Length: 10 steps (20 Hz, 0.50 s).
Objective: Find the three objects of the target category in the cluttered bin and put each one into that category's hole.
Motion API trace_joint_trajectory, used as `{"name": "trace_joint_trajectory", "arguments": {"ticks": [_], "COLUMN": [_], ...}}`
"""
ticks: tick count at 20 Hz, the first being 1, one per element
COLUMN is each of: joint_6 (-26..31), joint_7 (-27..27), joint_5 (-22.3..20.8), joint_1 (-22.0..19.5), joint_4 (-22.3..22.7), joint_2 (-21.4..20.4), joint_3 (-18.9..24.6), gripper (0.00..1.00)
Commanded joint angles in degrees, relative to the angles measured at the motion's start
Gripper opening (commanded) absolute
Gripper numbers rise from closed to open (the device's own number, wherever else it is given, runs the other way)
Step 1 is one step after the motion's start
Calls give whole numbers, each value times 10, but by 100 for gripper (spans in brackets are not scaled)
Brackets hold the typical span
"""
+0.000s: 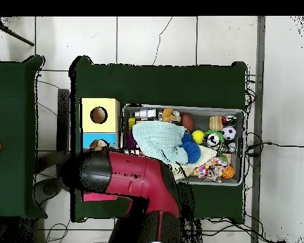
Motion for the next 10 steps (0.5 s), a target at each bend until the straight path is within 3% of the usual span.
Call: {"name": "trace_joint_trajectory", "arguments": {"ticks": [1, 4, 10], "joint_6": [81, 67, -29], "joint_7": [234, 243, 230], "joint_5": [40, 43, 53], "joint_1": [24, 28, 8], "joint_4": [-37, -39, -19], "joint_2": [8, 25, 77], "joint_3": [-1, 0, 29], "gripper": [0, 0, 0]}}
